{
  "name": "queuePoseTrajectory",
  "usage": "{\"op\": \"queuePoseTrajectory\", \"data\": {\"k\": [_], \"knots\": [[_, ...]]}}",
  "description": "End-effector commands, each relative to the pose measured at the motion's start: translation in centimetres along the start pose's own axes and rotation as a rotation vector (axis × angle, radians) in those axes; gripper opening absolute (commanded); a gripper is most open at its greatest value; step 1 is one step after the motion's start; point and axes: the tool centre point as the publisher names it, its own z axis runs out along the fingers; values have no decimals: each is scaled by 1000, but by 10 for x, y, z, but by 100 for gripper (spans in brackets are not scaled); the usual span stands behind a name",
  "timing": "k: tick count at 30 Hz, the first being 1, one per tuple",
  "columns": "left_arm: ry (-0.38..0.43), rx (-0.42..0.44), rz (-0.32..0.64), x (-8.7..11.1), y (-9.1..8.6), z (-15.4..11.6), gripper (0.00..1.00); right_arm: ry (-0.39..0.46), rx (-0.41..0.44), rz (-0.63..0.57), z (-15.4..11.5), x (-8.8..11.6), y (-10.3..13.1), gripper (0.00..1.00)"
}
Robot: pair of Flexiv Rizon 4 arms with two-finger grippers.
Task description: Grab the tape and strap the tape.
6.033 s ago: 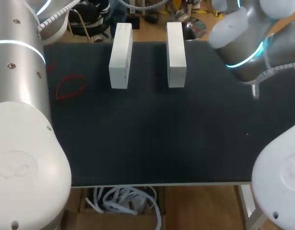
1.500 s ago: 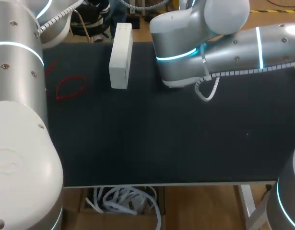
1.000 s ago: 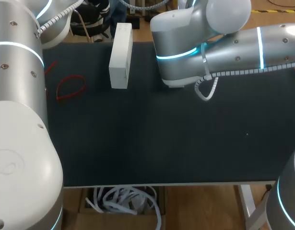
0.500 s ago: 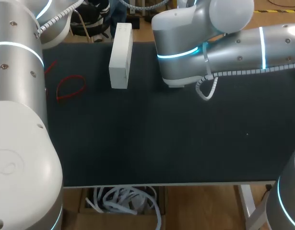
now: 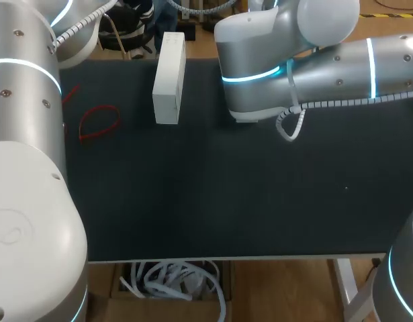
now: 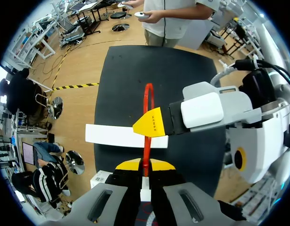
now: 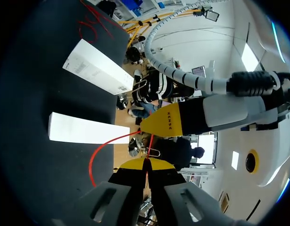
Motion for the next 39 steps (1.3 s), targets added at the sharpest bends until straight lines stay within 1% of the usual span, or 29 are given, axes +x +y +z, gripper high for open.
{"op": "queuePoseTrajectory", "data": {"k": [1, 19, 39], "knots": [[5, -6, -1, -2, -1, -1, 0, 6, -8, -1, -3, -1, 0, 0], [5, -6, -1, -2, -1, -1, 0, -2, -30, -2, -4, -5, 6, 0], [5, -6, -1, -2, -1, -1, 0, -2, -65, 4, 2, -6, 10, 0]]}}
